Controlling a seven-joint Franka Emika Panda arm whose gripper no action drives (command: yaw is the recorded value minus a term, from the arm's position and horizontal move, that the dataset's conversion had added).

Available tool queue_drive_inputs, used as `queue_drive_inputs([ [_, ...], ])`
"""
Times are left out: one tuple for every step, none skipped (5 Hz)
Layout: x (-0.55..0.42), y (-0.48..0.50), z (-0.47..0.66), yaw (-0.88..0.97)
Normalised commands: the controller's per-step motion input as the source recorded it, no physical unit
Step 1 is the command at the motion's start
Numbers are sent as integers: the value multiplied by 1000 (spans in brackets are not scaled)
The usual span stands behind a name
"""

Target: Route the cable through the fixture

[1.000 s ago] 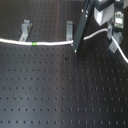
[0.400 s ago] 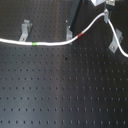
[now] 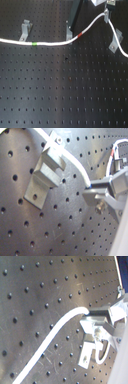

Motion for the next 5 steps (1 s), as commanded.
queue_drive_inputs([
  [-1,0,-101,0],
  [99,-92,-1,0],
  [66,-99,-1,0],
  [42,-65,0,17],
  [24,-48,0,31],
])
